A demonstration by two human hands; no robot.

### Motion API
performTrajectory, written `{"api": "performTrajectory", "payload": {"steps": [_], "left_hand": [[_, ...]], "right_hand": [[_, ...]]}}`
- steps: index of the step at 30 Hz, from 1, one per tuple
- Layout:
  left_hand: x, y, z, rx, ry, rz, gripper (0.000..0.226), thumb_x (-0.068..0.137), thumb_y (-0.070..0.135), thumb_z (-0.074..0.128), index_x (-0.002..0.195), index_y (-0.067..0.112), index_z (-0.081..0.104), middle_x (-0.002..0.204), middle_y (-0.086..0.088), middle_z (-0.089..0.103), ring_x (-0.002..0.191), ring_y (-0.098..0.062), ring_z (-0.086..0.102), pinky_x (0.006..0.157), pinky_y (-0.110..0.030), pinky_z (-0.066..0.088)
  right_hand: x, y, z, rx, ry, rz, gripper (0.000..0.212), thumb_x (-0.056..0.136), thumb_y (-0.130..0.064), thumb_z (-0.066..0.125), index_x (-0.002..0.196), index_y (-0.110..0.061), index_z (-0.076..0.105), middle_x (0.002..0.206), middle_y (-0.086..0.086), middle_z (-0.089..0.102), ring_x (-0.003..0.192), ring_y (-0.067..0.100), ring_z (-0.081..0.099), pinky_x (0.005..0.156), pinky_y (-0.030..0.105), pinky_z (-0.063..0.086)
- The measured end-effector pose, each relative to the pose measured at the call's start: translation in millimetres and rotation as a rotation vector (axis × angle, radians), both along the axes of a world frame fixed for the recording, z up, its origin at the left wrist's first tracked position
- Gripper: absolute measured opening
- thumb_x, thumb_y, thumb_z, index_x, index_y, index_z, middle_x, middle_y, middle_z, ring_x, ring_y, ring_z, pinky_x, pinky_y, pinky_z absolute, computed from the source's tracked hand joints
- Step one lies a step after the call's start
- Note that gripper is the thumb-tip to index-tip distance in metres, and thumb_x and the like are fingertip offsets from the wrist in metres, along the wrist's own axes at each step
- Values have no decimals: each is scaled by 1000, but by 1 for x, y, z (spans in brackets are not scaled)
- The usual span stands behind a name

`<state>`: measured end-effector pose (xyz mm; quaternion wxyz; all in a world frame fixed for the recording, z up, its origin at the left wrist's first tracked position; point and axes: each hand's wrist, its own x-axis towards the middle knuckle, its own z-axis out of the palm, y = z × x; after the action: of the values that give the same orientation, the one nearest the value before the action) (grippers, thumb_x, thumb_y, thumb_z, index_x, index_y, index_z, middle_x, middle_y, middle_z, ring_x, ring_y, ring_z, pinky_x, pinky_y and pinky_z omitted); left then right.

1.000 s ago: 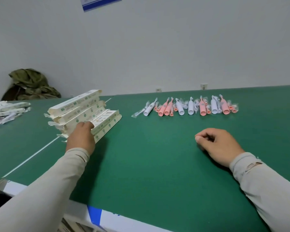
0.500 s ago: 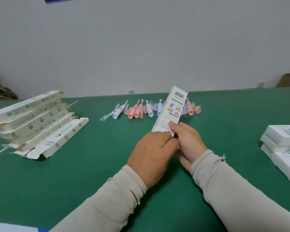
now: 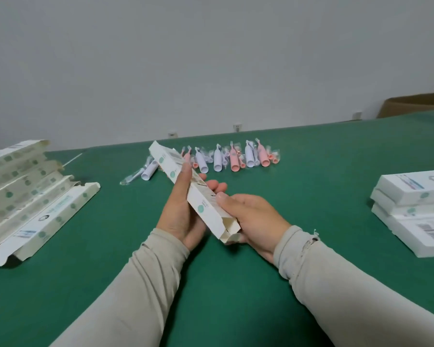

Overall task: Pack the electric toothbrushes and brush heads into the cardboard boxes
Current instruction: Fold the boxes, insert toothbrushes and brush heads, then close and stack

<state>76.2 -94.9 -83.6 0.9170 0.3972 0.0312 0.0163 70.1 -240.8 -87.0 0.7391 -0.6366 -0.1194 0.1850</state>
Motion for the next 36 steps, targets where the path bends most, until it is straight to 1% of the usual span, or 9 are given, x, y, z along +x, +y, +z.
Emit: {"api": "performTrajectory", "payload": {"steps": [3,6,8,13,19,23,26,31,36], "left_hand": [[4,10,0,-38,-40,79,79,78,62,66,142,21,48,135,-10,50,101,-18,70,82,-36,58],[4,12,1,-89,-33,169,72,74,56,66,130,12,53,129,-14,55,90,-16,74,70,-32,60],[6,12,1,-118,-35,213,70,77,54,65,129,10,53,127,-15,57,91,-16,74,70,-33,60],[5,8,1,-93,-45,221,82,74,58,64,141,13,48,133,-13,57,99,-14,72,77,-33,59],[-1,-21,0,-123,0,78,53,73,51,69,113,18,60,119,-16,55,90,-20,74,76,-39,60],[0,-20,1,-167,86,71,92,68,59,68,137,4,41,130,-18,55,106,-25,69,102,-53,49],[-1,-19,2,-159,94,68,98,68,64,65,140,4,38,135,-19,52,116,-27,64,99,-51,51],[-3,-21,3,-180,82,84,96,66,61,68,138,4,42,123,-16,55,95,-22,73,75,-43,61],[-1,-19,-1,-150,78,82,96,63,65,69,134,5,46,110,-11,60,91,-19,74,89,-38,58]], "right_hand": [[2,1,-1,-119,-56,-62,42,94,-54,59,82,-18,77,76,0,72,71,17,68,58,29,56],[2,2,-1,-138,-55,-58,61,81,-69,59,95,-12,76,79,-2,74,75,18,72,59,28,57],[0,2,1,-147,-66,-56,64,69,-74,63,89,-15,78,79,-4,74,76,15,72,61,28,57],[-2,6,-4,-163,-130,-162,26,81,-36,82,95,-14,78,93,7,77,80,11,66,74,31,59],[-2,5,0,-75,-232,-290,23,81,-15,81,101,-16,70,84,-3,74,72,1,65,66,9,47],[-7,7,-1,-101,-315,-204,26,83,-10,78,105,-13,65,79,-6,66,67,-1,57,67,9,47],[-7,7,-2,-134,-384,-204,24,83,-10,78,101,-13,62,81,-6,62,65,-6,53,68,9,45],[-9,4,-2,-198,-498,-219,14,83,-13,76,84,-19,64,72,-16,62,63,-6,54,65,9,42],[-14,9,-6,-441,-764,-304,15,82,-39,61,73,-27,60,72,-25,58,73,-1,54,67,17,42]]}}
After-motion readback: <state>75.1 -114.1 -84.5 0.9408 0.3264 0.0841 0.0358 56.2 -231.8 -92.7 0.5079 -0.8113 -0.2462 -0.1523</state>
